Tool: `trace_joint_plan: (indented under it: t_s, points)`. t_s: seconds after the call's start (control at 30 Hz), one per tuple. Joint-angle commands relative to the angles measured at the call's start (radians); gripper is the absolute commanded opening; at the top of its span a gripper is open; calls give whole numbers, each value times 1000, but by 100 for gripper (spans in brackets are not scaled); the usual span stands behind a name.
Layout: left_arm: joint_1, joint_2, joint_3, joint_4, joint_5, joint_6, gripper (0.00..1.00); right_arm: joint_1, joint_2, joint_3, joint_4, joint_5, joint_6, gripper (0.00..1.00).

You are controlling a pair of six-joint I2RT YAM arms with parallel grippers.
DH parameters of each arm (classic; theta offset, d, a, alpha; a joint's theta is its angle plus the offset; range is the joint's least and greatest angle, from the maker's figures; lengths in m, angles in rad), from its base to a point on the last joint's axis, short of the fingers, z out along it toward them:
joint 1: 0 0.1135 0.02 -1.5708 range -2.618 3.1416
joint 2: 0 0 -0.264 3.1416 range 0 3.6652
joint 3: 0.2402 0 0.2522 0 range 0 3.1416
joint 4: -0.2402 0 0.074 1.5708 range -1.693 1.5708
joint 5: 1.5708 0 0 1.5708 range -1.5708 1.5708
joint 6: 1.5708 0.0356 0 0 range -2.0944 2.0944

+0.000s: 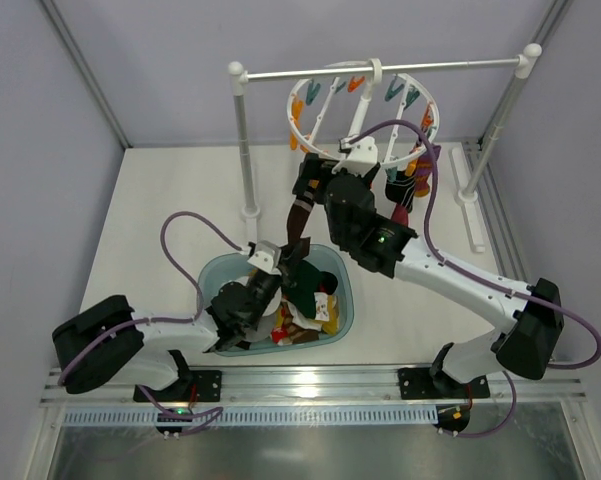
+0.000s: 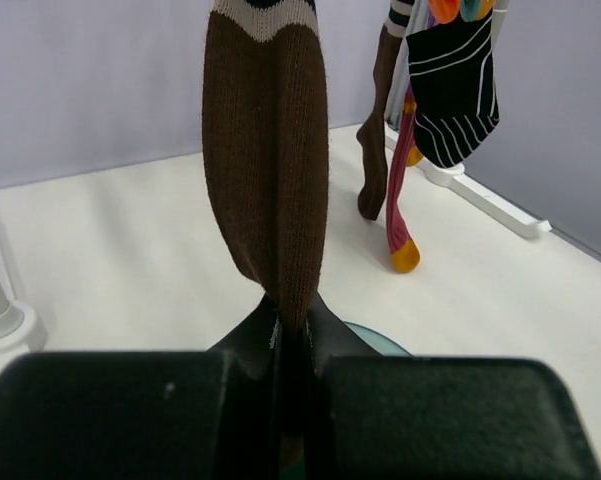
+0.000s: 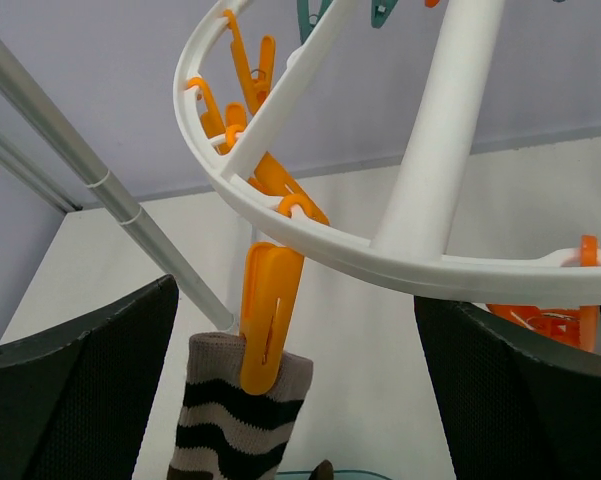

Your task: Remove the socks clipped to the hanger

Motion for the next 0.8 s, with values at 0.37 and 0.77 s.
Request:
trace_joint_plan:
  t_s: [0.37,0.77]
  points:
    - [-129,175,66,334,-218,304,0,-12,128,205,-96,102,-25,97]
    - [-158,141,35,351,-195,297,0,-32,133,181,-79,92,-7,96]
